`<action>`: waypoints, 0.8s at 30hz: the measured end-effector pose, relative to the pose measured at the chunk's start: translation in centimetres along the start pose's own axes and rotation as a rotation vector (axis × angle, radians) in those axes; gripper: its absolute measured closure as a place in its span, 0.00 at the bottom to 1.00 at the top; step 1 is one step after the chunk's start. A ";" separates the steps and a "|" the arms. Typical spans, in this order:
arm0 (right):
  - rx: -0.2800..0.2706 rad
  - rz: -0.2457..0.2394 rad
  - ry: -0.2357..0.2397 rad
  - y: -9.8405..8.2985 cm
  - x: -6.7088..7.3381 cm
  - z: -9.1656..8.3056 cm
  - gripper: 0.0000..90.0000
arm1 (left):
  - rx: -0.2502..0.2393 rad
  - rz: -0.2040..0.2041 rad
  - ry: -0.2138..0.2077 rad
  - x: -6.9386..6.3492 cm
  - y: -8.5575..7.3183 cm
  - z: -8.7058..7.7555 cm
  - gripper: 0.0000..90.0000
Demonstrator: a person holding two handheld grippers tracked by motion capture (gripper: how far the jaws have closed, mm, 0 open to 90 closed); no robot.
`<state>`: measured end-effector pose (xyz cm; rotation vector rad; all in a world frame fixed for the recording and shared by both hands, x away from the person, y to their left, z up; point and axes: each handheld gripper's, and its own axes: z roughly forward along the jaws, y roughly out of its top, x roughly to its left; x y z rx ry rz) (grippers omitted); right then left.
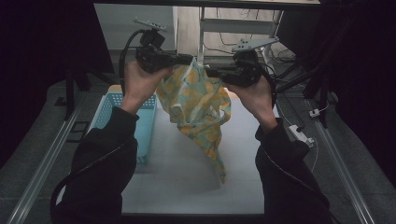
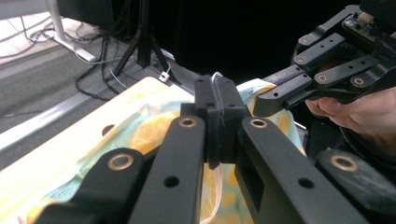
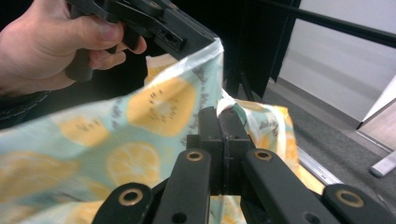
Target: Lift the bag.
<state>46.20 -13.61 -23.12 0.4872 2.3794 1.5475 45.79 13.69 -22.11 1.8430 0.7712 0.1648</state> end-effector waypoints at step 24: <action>0.053 0.024 -0.037 -2.5 -1.4 1.8 1.00 | 0.078 0.067 0.020 0.5 -2.0 3.0 0.99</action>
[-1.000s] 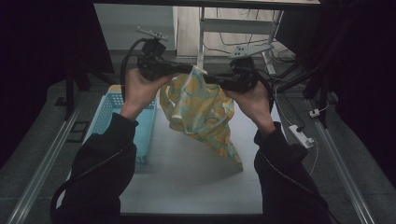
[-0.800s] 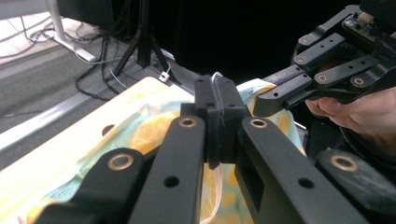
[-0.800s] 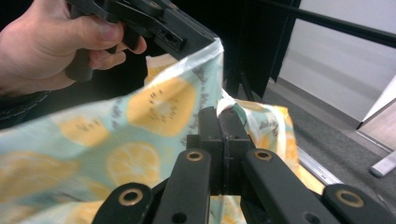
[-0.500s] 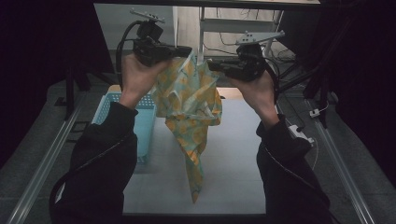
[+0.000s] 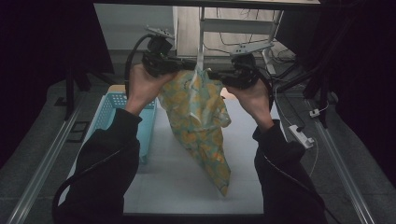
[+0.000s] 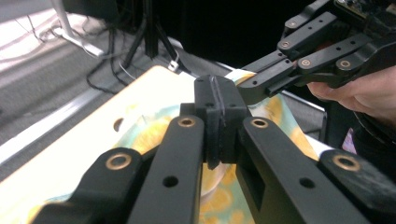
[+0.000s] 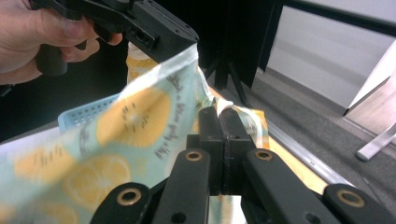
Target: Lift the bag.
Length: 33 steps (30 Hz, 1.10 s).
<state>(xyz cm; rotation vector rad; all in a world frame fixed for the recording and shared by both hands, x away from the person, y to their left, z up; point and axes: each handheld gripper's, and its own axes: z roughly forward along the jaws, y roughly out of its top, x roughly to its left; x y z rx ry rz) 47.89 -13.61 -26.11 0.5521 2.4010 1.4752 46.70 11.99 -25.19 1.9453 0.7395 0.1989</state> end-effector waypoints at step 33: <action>0.051 0.116 0.026 -6.4 -1.5 2.4 0.64 | 0.060 0.004 0.007 1.4 -6.6 4.3 0.43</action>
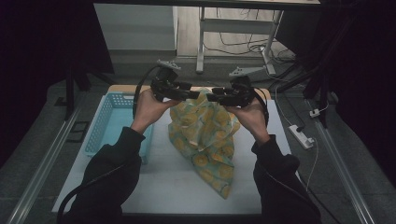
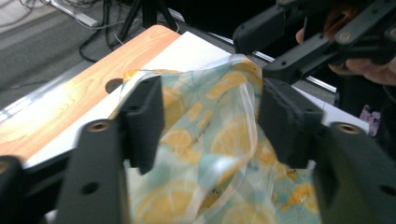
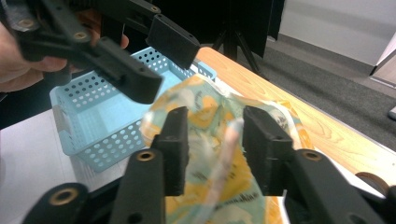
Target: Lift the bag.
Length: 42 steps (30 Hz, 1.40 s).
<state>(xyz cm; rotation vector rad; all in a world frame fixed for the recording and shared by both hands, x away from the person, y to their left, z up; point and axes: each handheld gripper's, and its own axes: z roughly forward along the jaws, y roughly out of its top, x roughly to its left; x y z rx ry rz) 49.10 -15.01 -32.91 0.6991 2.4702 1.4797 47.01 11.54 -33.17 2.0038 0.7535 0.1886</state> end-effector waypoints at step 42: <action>0.033 0.016 -0.006 -8.8 2.4 -0.2 0.09 | 0.011 -0.052 -0.008 -2.6 -13.3 -2.1 0.00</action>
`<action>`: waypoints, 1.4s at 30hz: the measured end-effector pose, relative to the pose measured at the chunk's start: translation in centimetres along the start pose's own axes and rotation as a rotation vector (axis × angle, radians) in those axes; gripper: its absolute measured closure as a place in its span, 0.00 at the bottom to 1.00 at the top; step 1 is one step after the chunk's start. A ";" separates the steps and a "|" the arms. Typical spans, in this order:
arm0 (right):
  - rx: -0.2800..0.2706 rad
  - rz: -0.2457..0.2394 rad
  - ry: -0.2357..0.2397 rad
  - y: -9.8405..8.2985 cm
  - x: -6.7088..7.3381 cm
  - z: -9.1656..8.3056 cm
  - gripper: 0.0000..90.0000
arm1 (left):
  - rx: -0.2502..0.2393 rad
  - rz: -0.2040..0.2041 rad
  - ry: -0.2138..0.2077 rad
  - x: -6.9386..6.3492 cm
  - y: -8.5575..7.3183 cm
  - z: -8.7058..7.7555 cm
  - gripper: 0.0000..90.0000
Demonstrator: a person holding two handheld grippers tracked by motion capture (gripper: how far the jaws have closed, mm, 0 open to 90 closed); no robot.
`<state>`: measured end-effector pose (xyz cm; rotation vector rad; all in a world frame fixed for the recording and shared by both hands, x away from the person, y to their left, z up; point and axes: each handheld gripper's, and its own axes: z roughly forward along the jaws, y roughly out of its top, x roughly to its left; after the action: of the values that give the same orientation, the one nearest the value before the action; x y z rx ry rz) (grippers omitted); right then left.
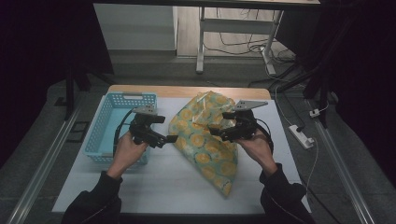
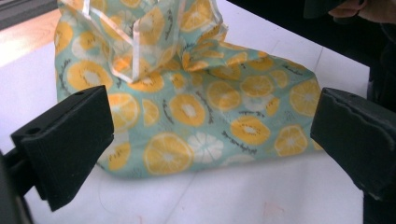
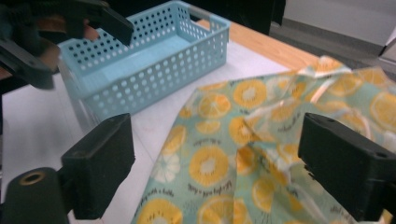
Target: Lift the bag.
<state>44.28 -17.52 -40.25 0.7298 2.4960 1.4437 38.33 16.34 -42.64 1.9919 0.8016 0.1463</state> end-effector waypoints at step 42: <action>0.016 0.073 -0.149 -11.0 1.9 -8.2 0.02 | -0.050 -0.207 0.206 -3.8 -14.9 -9.8 0.00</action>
<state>35.98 -27.42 -45.19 0.9057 2.3938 1.3405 24.26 26.31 -48.62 1.8539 1.1199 0.2502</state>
